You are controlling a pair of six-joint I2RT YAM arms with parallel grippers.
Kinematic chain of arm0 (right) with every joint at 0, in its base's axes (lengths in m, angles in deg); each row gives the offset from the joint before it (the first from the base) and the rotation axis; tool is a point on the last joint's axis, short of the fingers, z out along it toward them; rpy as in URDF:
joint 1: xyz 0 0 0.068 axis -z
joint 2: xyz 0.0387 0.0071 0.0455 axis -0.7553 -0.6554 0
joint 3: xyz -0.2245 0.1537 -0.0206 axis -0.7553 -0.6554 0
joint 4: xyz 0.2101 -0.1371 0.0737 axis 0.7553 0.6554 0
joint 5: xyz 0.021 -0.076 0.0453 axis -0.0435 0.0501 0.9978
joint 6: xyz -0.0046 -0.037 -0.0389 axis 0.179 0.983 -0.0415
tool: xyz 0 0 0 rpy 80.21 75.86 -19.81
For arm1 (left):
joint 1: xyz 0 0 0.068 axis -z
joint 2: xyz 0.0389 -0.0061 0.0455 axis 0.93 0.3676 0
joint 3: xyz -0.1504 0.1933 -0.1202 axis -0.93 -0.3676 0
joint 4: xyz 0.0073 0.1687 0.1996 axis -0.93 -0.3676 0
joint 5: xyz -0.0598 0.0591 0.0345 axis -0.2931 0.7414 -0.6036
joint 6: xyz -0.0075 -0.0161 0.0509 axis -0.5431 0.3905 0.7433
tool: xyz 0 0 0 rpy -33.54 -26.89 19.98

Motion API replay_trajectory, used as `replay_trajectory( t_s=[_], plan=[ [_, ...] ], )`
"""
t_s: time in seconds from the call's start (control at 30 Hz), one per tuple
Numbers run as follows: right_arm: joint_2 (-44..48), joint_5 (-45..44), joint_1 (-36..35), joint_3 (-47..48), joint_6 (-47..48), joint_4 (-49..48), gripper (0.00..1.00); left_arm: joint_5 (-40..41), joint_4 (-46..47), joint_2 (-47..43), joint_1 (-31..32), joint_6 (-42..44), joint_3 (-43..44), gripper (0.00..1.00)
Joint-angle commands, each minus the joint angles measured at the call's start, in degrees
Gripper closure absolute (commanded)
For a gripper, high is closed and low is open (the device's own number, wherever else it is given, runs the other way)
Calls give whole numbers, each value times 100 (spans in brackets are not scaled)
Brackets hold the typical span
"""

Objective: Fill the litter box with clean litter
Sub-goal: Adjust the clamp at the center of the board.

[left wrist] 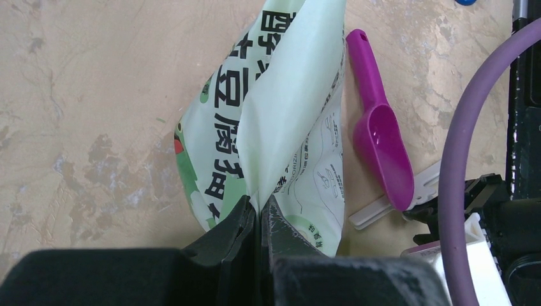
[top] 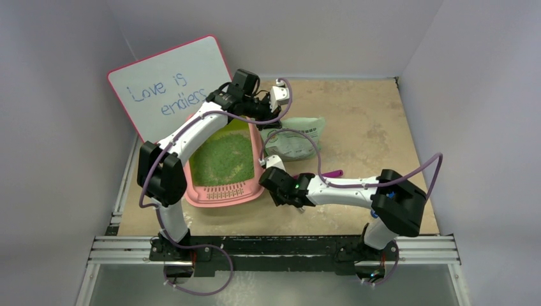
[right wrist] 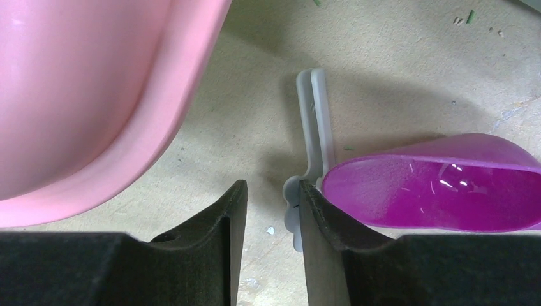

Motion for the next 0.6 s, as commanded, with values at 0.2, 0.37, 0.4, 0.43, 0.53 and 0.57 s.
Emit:
replay_trajectory(
  t_s=[0.2, 0.37, 0.4, 0.43, 0.53, 0.57],
  plan=[
    [389, 130, 23, 152, -73, 391, 59, -234, 297, -310, -32, -156, -22, 100],
    [478, -200, 24, 96, -14, 689, 58, -252, 301, -325, -32, -169, -17, 100],
    [553, -195, 19, 67, 11, 709, 58, -250, 291, -328, -32, -166, -28, 100],
    [646, -124, 22, 15, 90, 633, 58, -241, 289, -335, -32, -160, -36, 100],
    [809, -148, 20, -124, 93, 513, 52, -251, 301, -338, -32, -171, -39, 100],
    [803, -222, 21, -117, 82, 595, 52, -252, 301, -337, -32, -173, -45, 100]
  ],
)
